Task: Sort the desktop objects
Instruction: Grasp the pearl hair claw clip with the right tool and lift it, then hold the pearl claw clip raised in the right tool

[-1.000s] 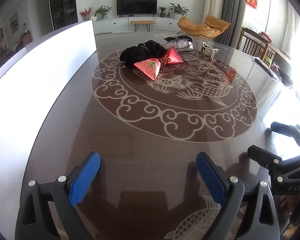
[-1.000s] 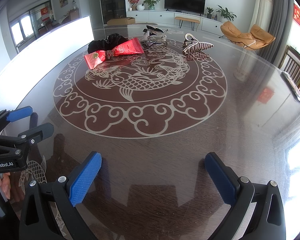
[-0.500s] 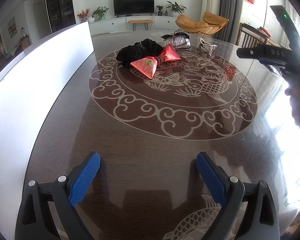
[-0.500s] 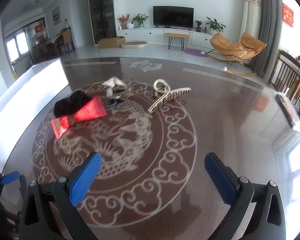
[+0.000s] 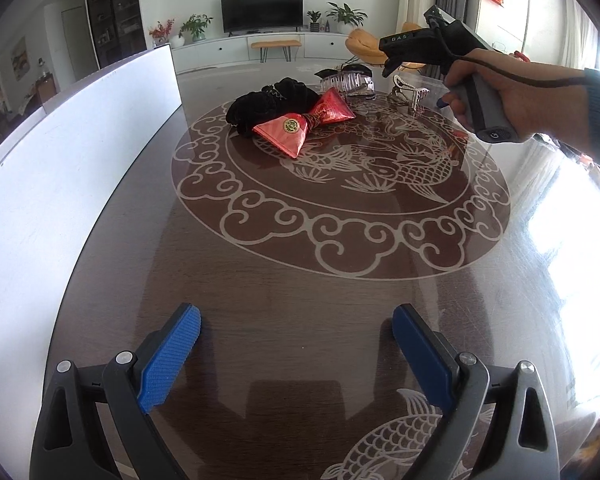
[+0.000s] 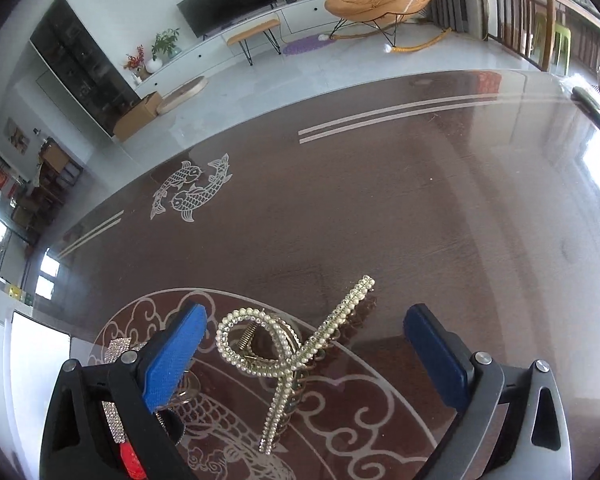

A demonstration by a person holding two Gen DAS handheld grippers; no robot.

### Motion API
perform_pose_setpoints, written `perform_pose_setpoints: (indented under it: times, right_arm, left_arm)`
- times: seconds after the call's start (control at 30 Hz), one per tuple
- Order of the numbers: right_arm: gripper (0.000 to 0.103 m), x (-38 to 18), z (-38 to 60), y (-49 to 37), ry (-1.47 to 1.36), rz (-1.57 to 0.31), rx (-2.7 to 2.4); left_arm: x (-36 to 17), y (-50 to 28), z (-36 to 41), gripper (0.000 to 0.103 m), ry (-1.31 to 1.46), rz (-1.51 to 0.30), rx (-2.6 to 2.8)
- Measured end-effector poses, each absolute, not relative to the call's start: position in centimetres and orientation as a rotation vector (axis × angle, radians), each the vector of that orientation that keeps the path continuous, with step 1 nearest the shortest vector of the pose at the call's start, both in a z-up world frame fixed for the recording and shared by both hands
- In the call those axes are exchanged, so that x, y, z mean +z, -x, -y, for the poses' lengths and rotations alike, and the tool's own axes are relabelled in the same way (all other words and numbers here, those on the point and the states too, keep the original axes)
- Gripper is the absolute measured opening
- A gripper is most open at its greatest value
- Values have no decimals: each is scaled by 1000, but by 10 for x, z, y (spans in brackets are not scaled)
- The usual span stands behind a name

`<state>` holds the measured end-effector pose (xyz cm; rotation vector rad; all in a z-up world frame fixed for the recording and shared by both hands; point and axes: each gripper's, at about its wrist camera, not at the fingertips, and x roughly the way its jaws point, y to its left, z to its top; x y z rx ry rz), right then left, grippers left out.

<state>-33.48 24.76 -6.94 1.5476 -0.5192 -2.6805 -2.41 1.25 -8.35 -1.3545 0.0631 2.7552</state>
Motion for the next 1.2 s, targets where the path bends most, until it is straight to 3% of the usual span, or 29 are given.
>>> perform_pose_setpoints:
  times: [0.1, 0.17, 0.27, 0.53, 0.83, 0.9, 0.97, 1.2]
  right_arm:
    - [97, -69, -232, 339, -1518, 456, -2704]
    - [66, -68, -222, 336, -1488, 344, -2695]
    - [47, -69, -210, 327, -1457, 181, -2643]
    - [47, -72, -174, 244, -1346, -121, -2427]
    - [47, -78, -162, 115, -1245, -262, -2319]
    - [52, -81, -165, 101, -1228, -306, -2342]
    - [79, -84, -167, 89, -1231, -336, -2340]
    - [87, -88, -175, 71, -1201, -350, -2339]
  left_arm:
    - [-83, 24, -13, 98, 1353, -64, 2754]
    - [-83, 25, -13, 98, 1354, -64, 2754]
    - [-83, 24, -13, 98, 1353, -64, 2754]
    - [-83, 24, -13, 98, 1353, -64, 2754]
    - [-83, 24, -13, 98, 1353, -64, 2755]
    - [-83, 24, -13, 98, 1353, -64, 2755]
    - [-83, 24, -13, 98, 1353, -64, 2755]
    - [-83, 23, -13, 98, 1353, -64, 2755]
